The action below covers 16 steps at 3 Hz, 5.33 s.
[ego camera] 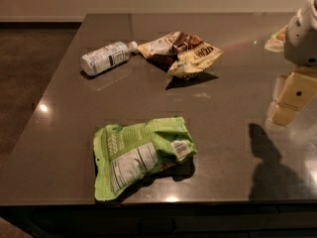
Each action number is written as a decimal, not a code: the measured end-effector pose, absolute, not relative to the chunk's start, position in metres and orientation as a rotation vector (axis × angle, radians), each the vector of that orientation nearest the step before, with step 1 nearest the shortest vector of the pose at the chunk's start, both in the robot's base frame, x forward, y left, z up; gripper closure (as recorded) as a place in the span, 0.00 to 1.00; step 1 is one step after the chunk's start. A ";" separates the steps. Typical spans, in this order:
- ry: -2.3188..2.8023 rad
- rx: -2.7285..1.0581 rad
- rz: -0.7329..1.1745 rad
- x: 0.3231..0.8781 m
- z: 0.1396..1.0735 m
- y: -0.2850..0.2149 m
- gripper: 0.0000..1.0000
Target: Move green rice chip bag near brown chip bag
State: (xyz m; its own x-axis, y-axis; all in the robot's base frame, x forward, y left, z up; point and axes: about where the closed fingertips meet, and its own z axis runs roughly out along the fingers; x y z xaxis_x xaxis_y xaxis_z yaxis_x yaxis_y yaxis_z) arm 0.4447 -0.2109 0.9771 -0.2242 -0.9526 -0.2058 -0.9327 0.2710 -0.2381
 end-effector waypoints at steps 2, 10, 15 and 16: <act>2.089 -1.804 0.121 0.456 0.963 -0.146 0.00; 1.866 -2.094 0.372 0.415 0.873 -0.004 0.62; 2.109 -1.684 0.034 0.560 0.923 -0.142 0.84; 2.116 -1.637 0.010 0.575 0.922 -0.154 0.60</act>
Offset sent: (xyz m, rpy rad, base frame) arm 0.0062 0.1093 -0.0323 0.2324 0.0819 0.2353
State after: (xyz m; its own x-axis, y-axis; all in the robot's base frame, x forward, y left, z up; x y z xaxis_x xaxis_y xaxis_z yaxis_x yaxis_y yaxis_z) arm 0.5750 -0.1542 0.9215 -0.1842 -0.9145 -0.3602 -0.9180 0.2910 -0.2694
